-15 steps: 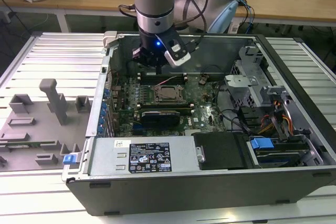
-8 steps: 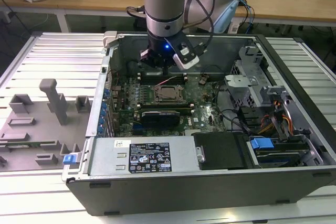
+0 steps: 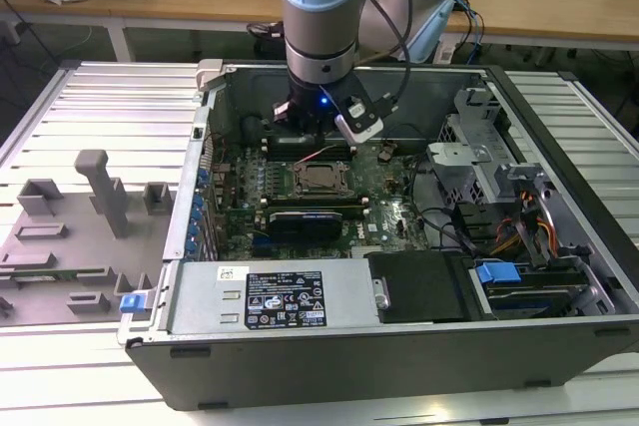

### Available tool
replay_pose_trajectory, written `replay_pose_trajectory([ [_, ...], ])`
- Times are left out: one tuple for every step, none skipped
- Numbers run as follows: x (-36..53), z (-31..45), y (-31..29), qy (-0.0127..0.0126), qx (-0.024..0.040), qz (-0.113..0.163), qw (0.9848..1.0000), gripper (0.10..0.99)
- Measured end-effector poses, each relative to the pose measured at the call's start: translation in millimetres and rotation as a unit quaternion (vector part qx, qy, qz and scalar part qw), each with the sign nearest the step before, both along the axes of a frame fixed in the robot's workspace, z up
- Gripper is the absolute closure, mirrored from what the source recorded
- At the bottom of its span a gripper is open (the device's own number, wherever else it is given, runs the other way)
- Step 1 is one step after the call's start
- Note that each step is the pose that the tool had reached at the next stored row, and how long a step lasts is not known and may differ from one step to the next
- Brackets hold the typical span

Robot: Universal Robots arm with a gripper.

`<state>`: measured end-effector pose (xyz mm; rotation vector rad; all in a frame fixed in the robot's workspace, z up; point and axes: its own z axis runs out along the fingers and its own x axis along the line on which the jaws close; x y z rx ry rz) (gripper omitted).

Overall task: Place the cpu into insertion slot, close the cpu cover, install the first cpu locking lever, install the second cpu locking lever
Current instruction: 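Install the first cpu locking lever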

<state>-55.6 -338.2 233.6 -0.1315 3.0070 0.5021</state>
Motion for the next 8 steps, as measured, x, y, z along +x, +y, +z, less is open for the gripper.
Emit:
replay_pose_trajectory([
  [0.0,-0.9,0.0,0.0,0.0,0.0,1.0,0.98],
  [0.1,-1.4,0.1,0.0,0.0,0.0,1.0,0.98],
  [0.0,-2.2,0.3,0.0,-0.0001,0.0,1.0,0.98],
  [0.0,-3.4,1.6,0.0,-0.0028,-0.001,1.0,0.98],
  [0.0,-4.0,2.9,-0.0001,-0.0061,-0.001,1.0,0.98],
  [0.0,-4.5,4.2,-0.0002,-0.0086,-0.001,1.0,0.98],
  [0.0,-5.0,6.1,-0.0002,-0.0112,-0.001,0.9999,0.98],
  [0.0,-5.5,7.8,-0.0002,-0.0131,-0.001,0.9999,0.98],
])
